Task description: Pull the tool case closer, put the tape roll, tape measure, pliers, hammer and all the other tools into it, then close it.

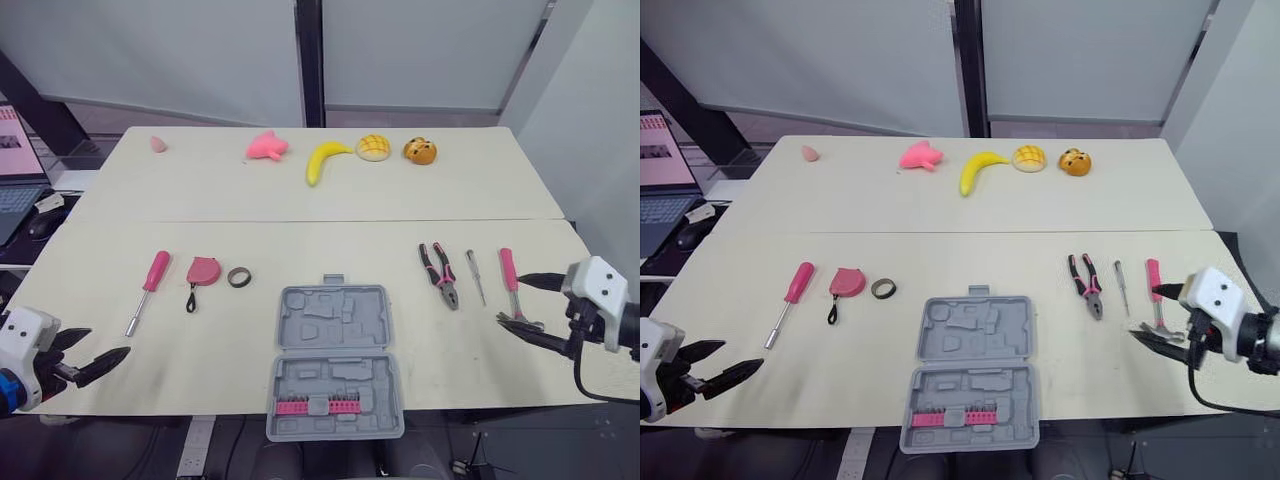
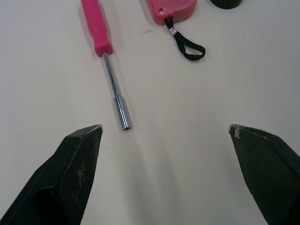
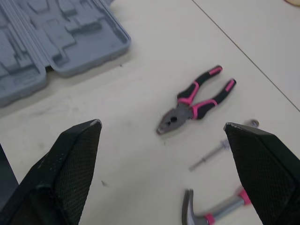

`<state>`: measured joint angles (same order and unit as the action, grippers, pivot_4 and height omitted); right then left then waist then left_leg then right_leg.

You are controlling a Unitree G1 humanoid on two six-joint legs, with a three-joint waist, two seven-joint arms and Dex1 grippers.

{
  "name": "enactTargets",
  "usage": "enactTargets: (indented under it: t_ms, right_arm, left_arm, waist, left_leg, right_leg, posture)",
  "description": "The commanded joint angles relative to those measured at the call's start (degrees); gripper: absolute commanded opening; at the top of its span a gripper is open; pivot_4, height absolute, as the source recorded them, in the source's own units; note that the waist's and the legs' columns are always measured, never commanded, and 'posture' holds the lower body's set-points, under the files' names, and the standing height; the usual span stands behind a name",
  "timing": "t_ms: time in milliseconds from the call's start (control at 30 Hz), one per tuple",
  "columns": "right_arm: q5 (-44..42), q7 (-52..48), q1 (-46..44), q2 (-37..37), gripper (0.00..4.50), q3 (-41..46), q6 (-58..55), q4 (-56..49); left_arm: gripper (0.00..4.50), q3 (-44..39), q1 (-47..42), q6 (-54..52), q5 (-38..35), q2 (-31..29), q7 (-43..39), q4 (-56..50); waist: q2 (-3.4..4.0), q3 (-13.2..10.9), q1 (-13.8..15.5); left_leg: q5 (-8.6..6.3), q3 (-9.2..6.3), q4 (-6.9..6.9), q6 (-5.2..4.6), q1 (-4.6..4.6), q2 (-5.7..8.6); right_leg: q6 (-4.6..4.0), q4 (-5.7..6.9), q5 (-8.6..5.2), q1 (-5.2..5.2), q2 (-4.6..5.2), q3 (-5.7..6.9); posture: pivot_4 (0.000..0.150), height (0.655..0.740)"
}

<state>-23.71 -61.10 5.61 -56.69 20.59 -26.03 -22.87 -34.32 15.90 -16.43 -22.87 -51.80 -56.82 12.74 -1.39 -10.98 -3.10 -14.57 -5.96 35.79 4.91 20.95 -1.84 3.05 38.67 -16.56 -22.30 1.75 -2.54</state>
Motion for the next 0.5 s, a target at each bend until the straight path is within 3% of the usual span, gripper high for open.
enactTargets:
  t_ms: [33,267,367,500]
  right_arm:
    - [-5.44,2.59,-5.09,0.90,4.46,-3.08,-5.34,-7.79]
    - [-10.28,7.15,-17.14,5.74,4.46,-13.88,-12.12,-13.13]
    - [-9.90,7.73,-20.42,7.43,4.50,-17.70,-12.73,-12.97]
    - [-8.52,8.21,-22.91,9.09,4.50,-21.30,-12.03,-12.35]
  left_arm:
    - [4.50,-3.75,2.01,-3.18,-1.88,1.16,2.47,-4.98]
    - [4.50,-3.00,3.04,-6.72,-3.45,1.40,2.16,-12.59]
    - [3.89,-1.42,0.79,-5.91,-3.38,-0.07,-0.15,-14.14]
    - [2.59,3.02,-3.48,-4.76,-2.91,-2.30,-3.87,-16.06]
  waist:
    - [-0.01,-0.01,-0.05]
    - [-0.14,-0.07,0.44]
    - [-0.16,-0.08,1.14]
    - [-0.15,-0.09,1.42]
  left_leg:
    - [0.00,0.01,0.00,0.00,0.00,0.00]
    - [0.00,-0.05,0.03,0.01,0.01,0.00]
    - [0.00,-0.07,0.04,0.01,0.02,0.00]
    - [0.00,-0.08,0.02,0.01,0.05,0.00]
  right_leg:
    - [0.00,-0.01,0.00,0.00,0.01,-0.01]
    - [-0.01,0.00,0.00,0.00,0.00,0.04]
    - [-0.08,-0.01,-0.04,-0.01,0.00,0.06]
    - [-0.06,-0.04,-0.02,-0.02,0.00,0.08]
  posture:
    - [0.150,0.7400]
    - [0.150,0.7400]
    - [0.150,0.7400]
    - [0.150,0.7400]
